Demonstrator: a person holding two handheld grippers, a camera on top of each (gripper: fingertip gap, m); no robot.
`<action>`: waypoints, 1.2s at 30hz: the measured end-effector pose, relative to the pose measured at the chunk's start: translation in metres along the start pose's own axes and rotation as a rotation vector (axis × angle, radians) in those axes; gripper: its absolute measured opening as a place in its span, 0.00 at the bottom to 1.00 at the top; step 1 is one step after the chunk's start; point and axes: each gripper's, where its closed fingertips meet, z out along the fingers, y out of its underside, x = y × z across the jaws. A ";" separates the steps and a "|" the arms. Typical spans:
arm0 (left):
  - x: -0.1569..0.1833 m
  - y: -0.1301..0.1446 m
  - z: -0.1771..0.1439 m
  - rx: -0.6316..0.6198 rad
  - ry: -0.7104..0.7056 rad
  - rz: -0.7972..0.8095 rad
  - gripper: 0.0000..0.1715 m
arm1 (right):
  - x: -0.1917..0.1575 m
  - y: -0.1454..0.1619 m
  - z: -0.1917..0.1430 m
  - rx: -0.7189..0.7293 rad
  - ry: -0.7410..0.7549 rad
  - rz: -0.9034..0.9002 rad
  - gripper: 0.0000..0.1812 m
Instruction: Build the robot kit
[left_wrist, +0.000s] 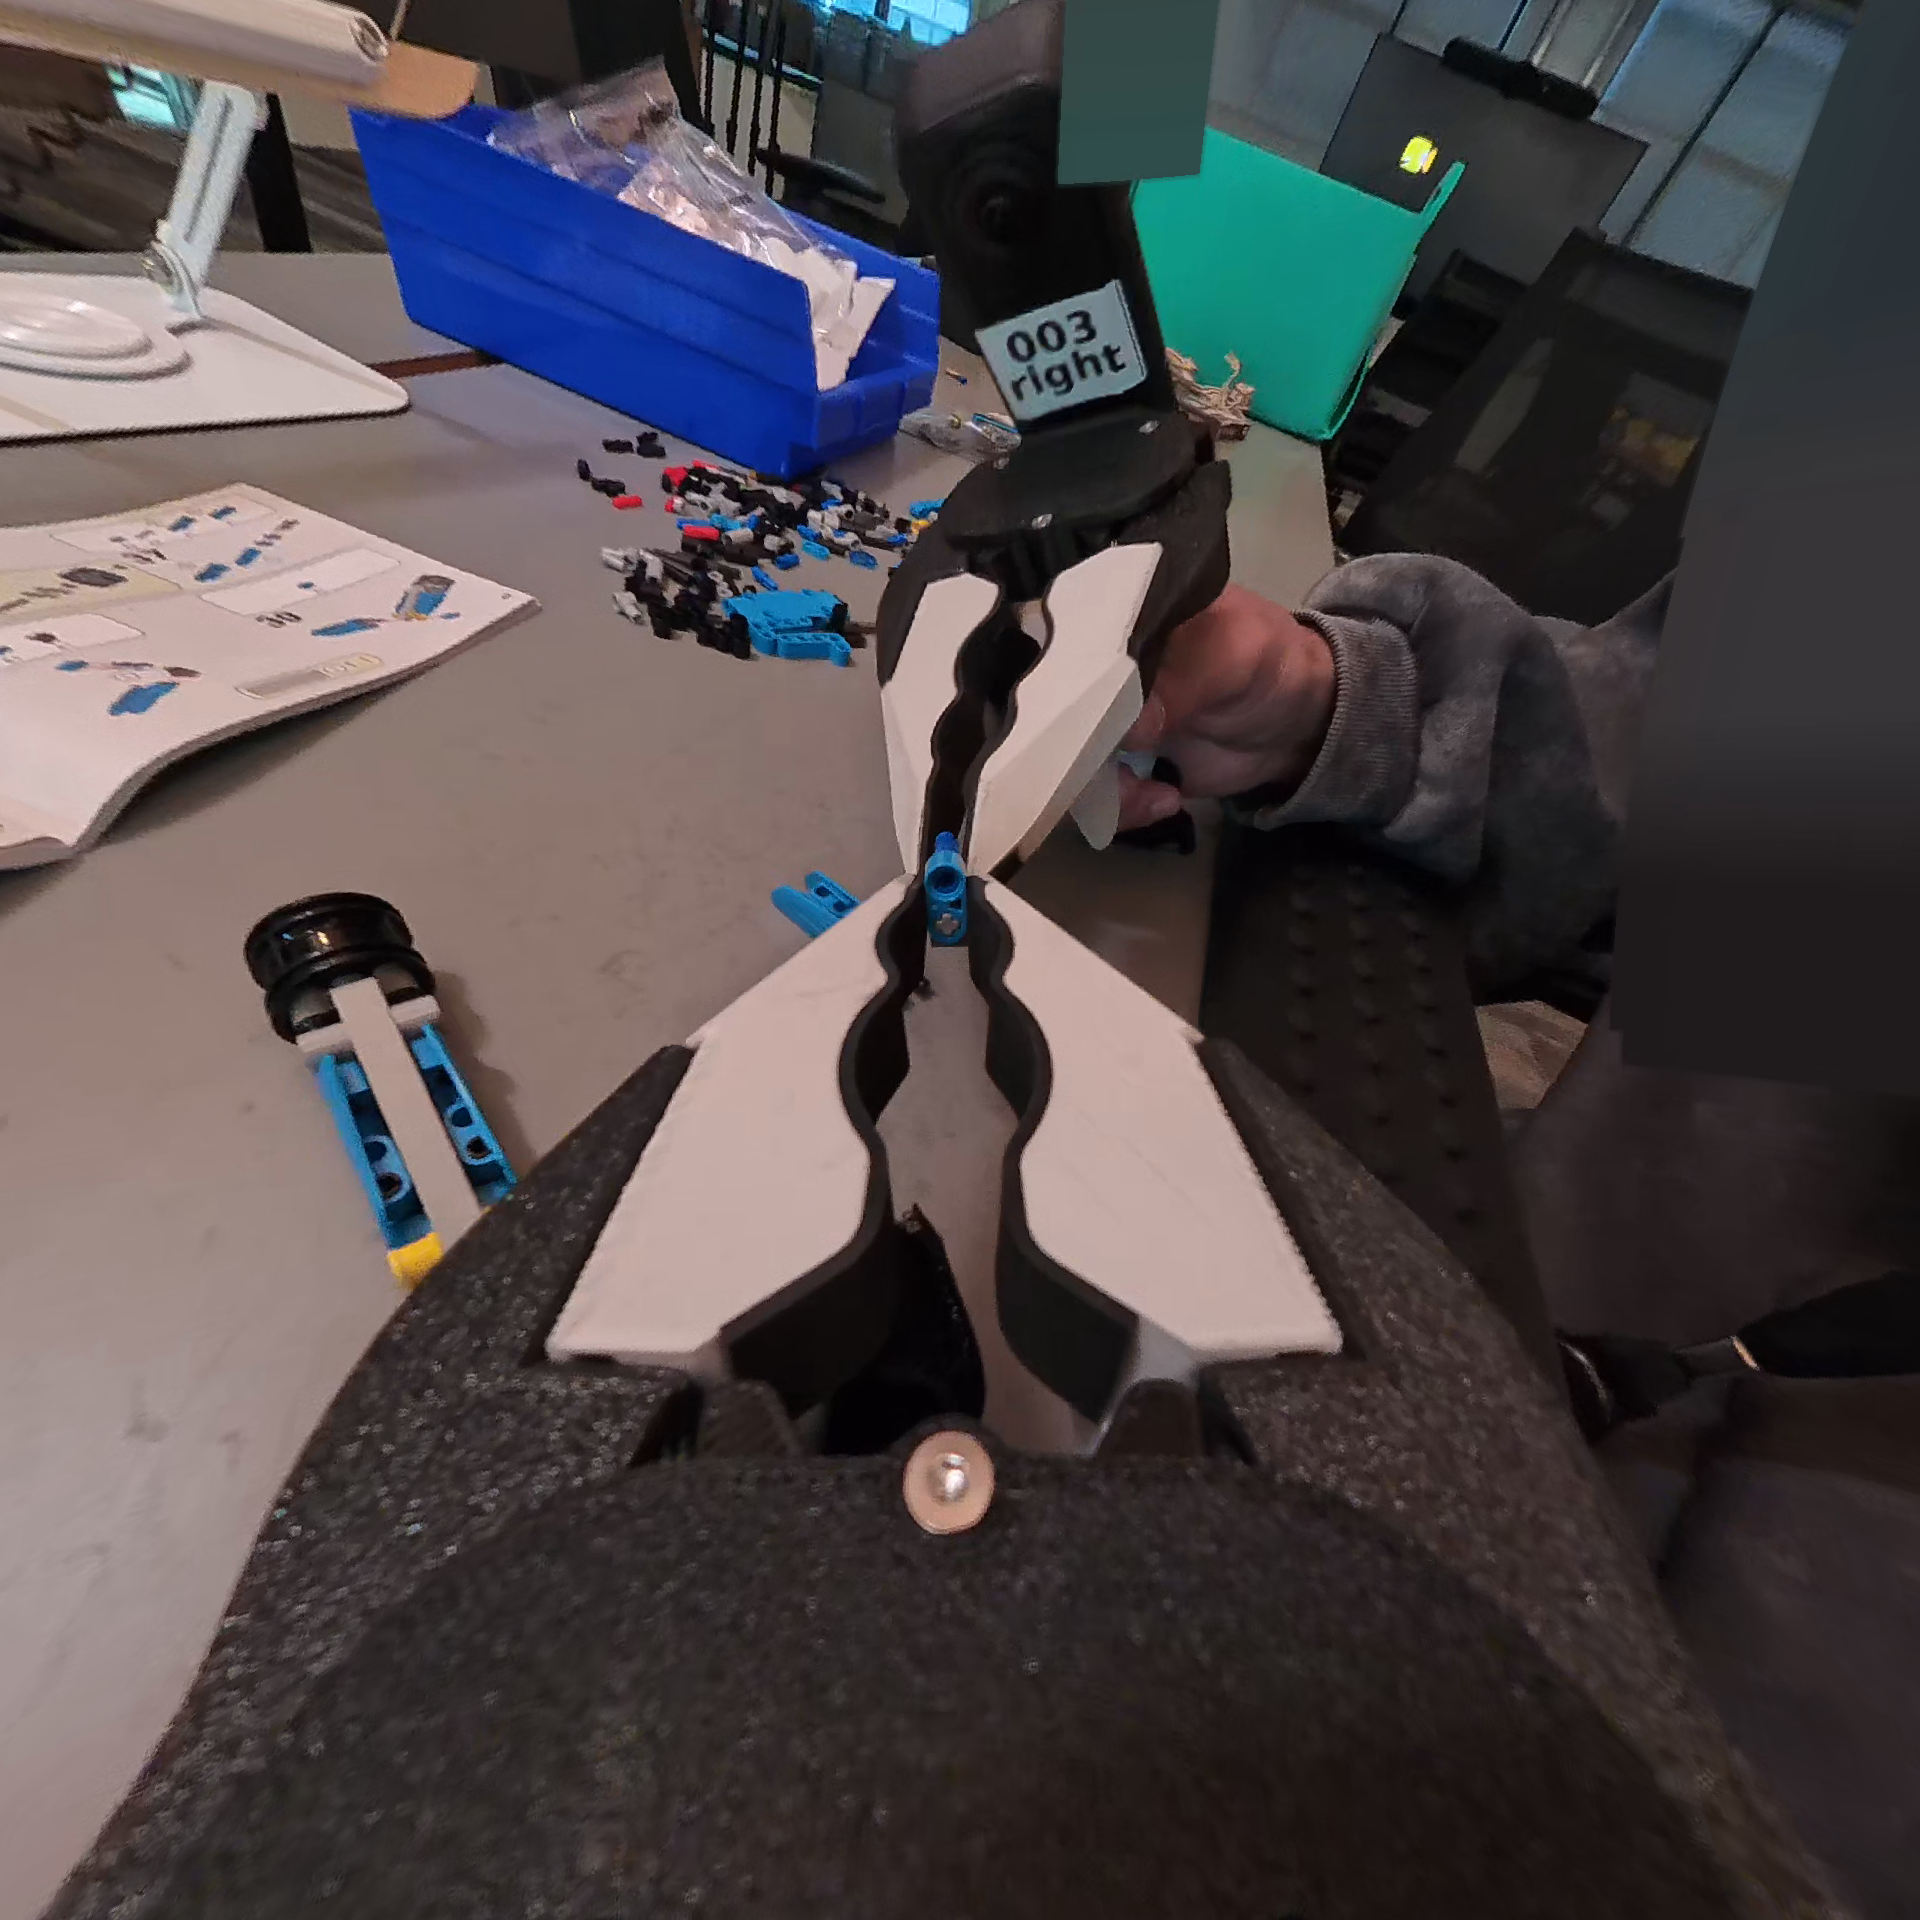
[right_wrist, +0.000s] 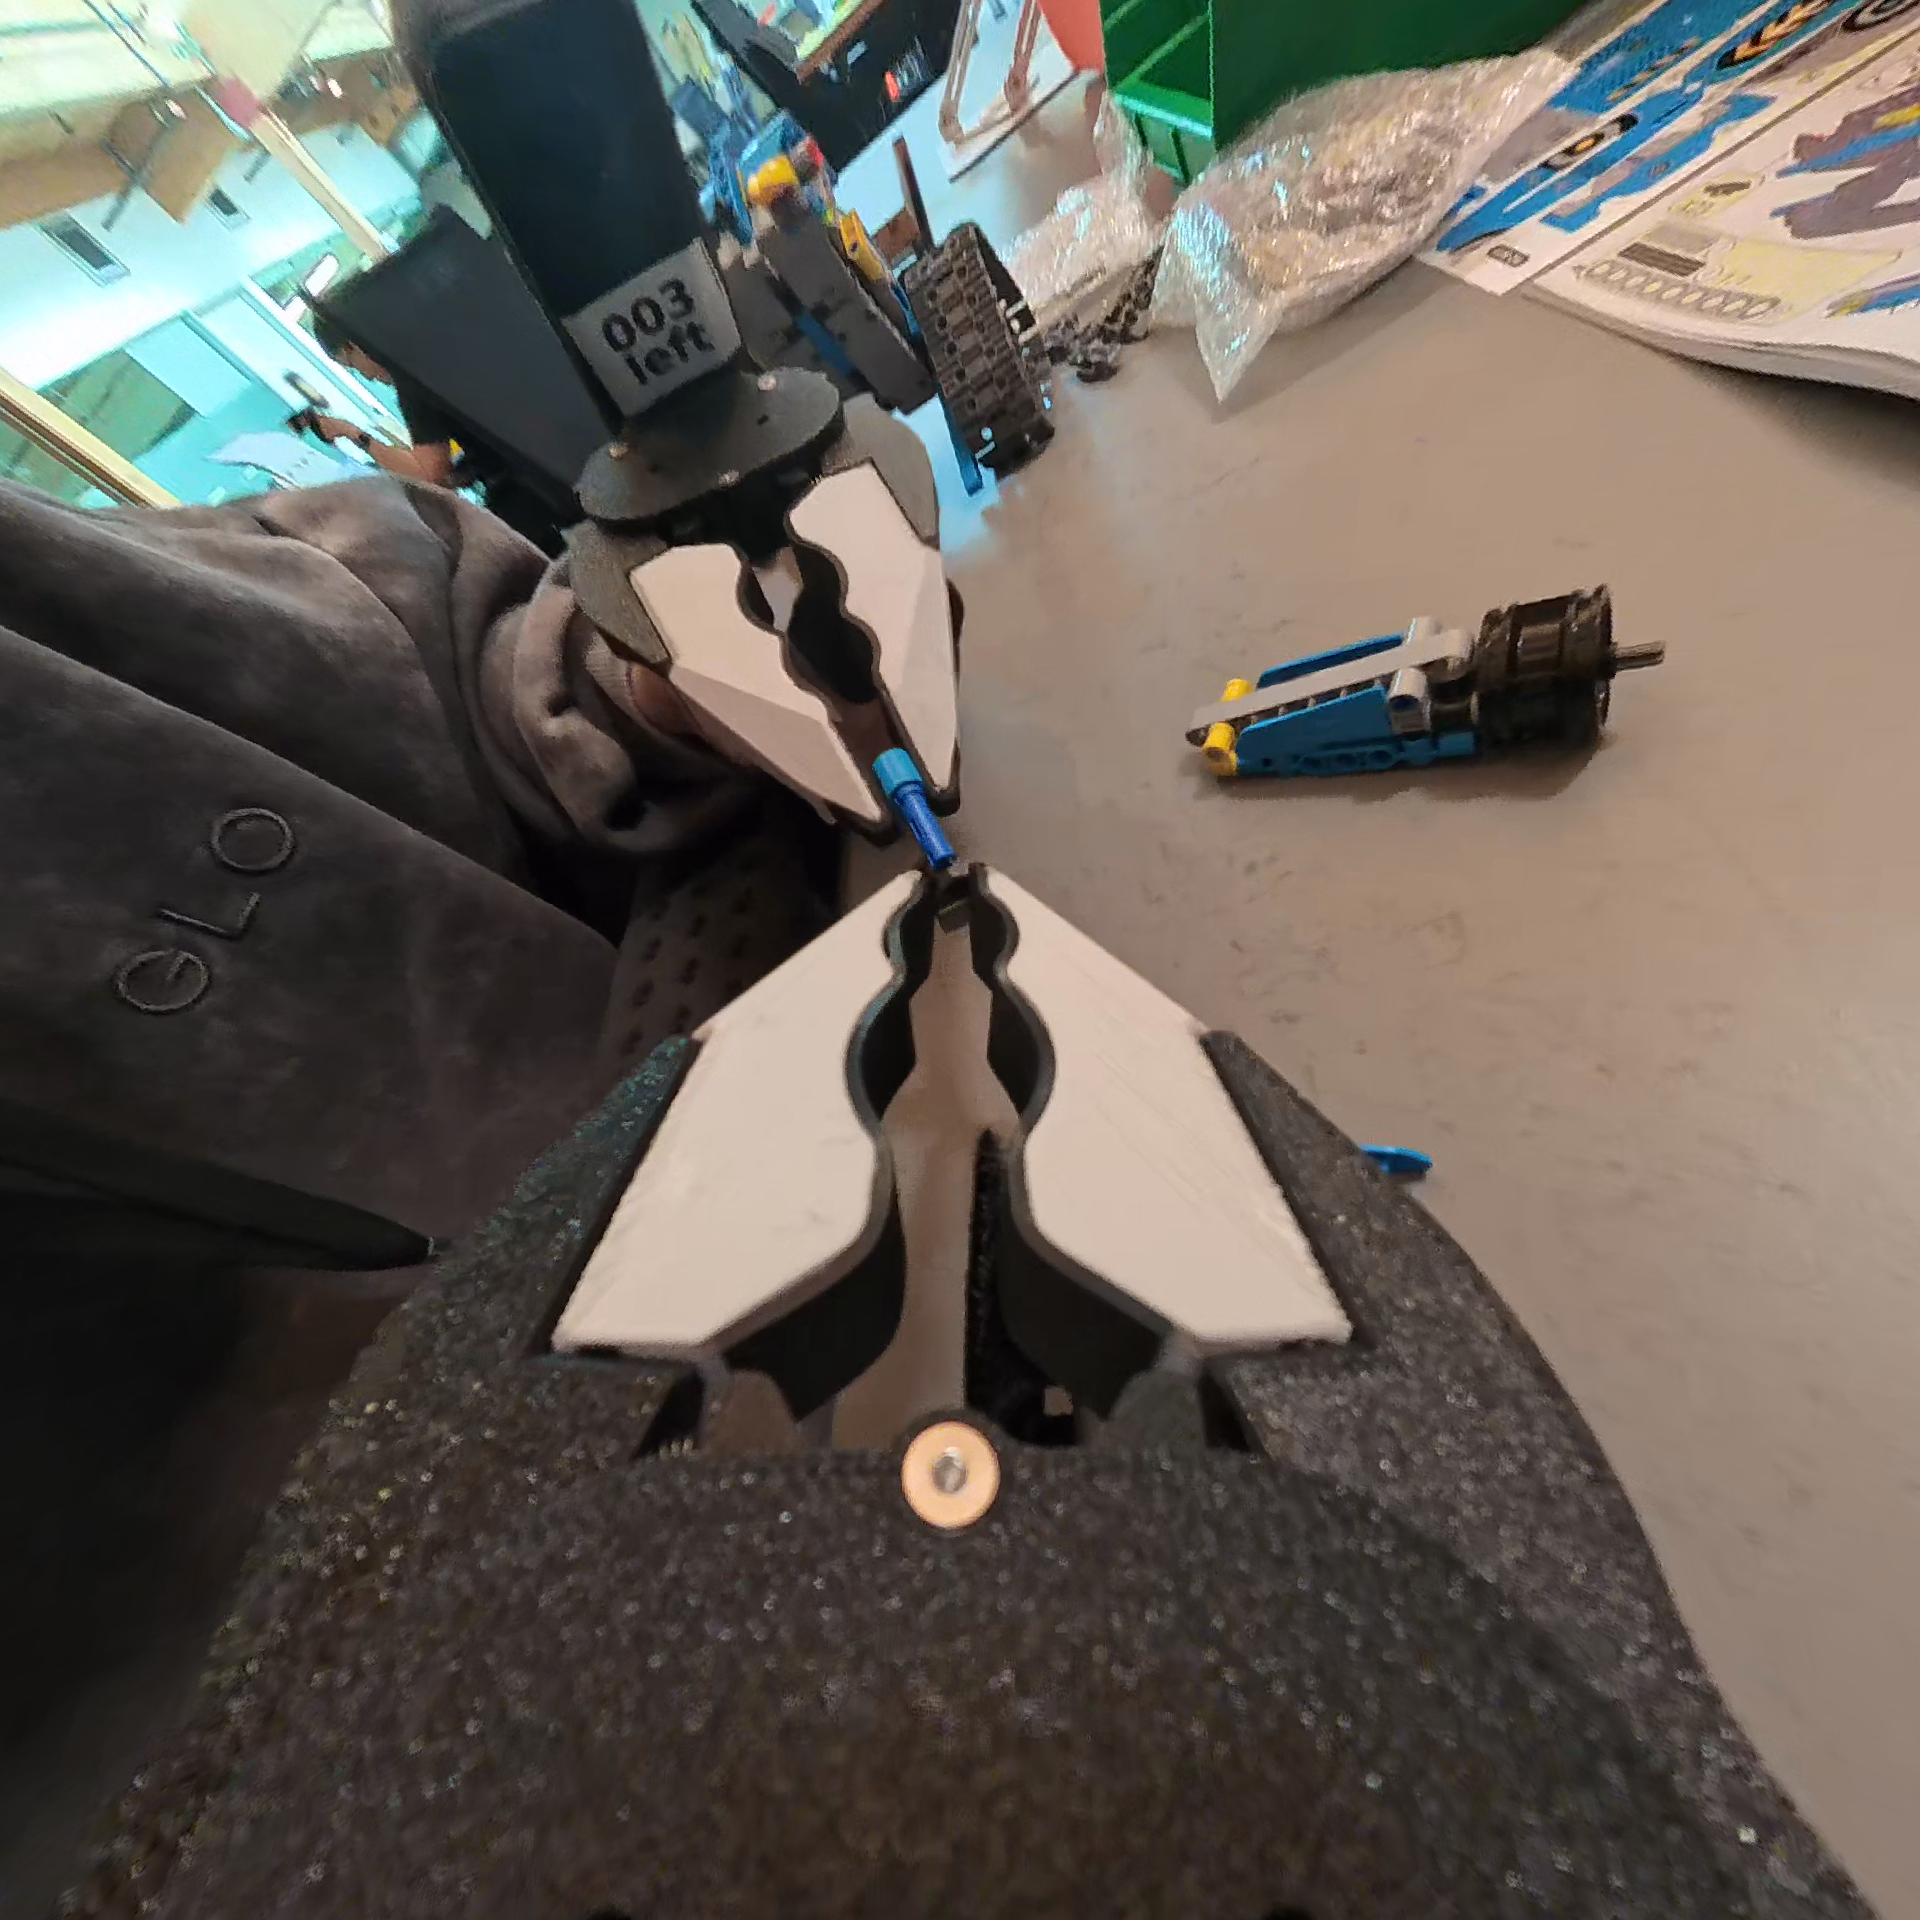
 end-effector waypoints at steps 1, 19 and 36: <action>-0.001 -0.001 0.000 0.003 -0.011 0.017 0.04 | 0.001 -0.001 0.001 0.009 -0.006 0.015 0.03; -0.033 -0.051 -0.013 0.633 0.204 -0.833 0.04 | 0.009 -0.071 -0.007 0.216 0.948 -0.657 0.22; -0.018 -0.044 -0.006 0.491 0.411 -0.936 0.04 | 0.005 -0.059 -0.004 0.090 0.724 -0.739 0.15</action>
